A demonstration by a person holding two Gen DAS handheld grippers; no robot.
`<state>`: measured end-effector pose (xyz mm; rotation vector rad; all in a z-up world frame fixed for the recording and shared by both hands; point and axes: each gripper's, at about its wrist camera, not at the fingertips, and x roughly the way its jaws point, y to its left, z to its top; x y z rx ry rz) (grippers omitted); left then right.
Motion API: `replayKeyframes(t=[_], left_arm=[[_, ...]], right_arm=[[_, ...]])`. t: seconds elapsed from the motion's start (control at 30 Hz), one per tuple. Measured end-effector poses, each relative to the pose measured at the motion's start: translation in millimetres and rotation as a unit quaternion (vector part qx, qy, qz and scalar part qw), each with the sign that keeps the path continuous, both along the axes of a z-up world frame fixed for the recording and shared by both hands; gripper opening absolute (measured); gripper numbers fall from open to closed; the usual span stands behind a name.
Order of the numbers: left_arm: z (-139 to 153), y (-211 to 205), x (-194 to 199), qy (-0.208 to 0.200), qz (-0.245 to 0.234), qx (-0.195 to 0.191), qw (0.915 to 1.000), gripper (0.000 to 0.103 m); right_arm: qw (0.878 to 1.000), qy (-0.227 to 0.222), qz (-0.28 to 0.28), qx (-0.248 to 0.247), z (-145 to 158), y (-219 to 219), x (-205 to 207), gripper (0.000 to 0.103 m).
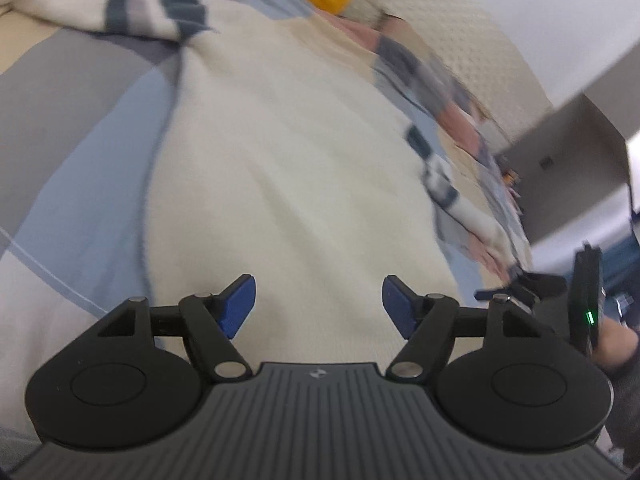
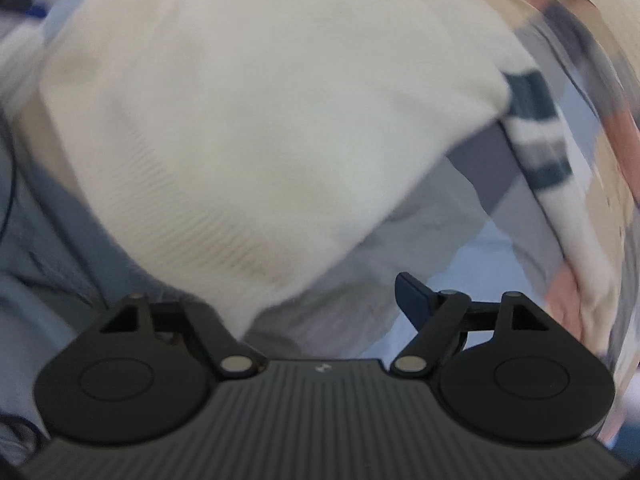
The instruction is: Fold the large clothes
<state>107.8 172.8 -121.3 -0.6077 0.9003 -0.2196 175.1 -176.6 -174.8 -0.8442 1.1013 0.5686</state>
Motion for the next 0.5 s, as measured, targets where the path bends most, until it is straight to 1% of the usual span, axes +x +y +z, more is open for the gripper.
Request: replayKeyframes(t=[0.07, 0.13, 0.17, 0.27, 0.33, 0.4, 0.43, 0.5], left_arm=[[-6, 5, 6, 0.009, 0.022, 0.008, 0.9997, 0.075], [-14, 11, 10, 0.021, 0.044, 0.016, 0.9987, 0.075], [-18, 15, 12, 0.025, 0.05, 0.016, 0.9983, 0.075], [-29, 23, 16, 0.039, 0.07, 0.013, 0.9967, 0.075], [-35, 27, 18, 0.043, 0.075, 0.008, 0.9963, 0.075], [-35, 26, 18, 0.036, 0.072, 0.004, 0.9968, 0.075], [-34, 23, 18, 0.03, 0.065, 0.003, 0.9974, 0.075], [-32, 12, 19, 0.024, 0.039, -0.004, 0.999, 0.073]], right_arm=[[0.999, -0.005, 0.043, -0.018, -5, 10, -5, 0.079], [0.994, -0.021, 0.102, -0.038, -11, 20, -14, 0.079], [0.991, -0.027, 0.127, -0.04, -14, 23, -18, 0.079], [0.981, -0.041, 0.188, -0.037, -18, 28, -26, 0.079], [0.97, -0.058, 0.234, -0.013, -16, 24, -31, 0.079], [0.965, -0.051, 0.258, 0.008, -11, 17, -30, 0.079], [0.965, -0.047, 0.257, 0.016, -8, 13, -27, 0.079], [0.971, -0.034, 0.232, 0.041, -1, 5, -18, 0.079]])
